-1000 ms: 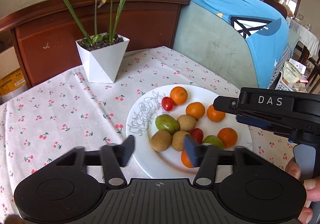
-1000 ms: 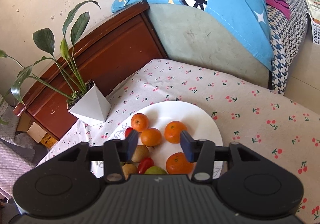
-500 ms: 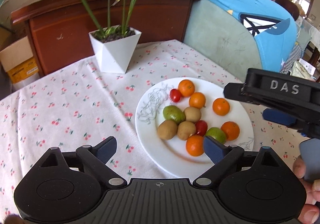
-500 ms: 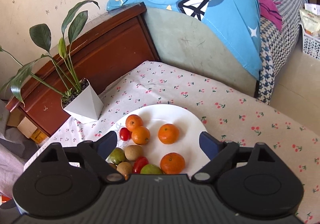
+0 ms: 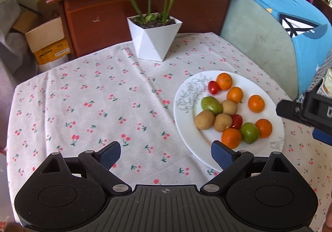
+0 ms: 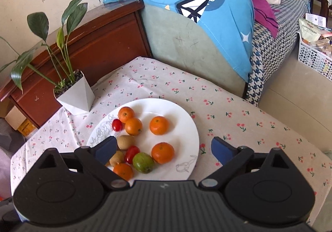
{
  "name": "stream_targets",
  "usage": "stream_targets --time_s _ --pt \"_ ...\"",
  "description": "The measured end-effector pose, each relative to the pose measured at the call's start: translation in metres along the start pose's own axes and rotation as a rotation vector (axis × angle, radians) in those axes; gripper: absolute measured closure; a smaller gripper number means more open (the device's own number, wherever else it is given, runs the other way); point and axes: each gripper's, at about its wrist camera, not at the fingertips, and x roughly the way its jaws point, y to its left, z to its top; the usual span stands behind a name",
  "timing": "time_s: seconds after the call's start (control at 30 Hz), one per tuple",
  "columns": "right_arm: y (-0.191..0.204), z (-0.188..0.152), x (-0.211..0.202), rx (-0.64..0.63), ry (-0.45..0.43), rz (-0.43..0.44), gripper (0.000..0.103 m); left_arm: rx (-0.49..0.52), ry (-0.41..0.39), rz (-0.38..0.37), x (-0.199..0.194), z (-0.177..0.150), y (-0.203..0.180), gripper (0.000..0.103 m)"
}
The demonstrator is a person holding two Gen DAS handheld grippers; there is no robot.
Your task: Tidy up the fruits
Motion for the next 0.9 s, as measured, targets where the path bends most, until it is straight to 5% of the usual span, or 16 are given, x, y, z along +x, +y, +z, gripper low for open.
stream_targets --time_s 0.9 --pt "0.002 -0.038 -0.005 -0.047 0.065 -0.101 0.004 -0.021 -0.006 0.124 -0.016 -0.005 0.005 0.008"
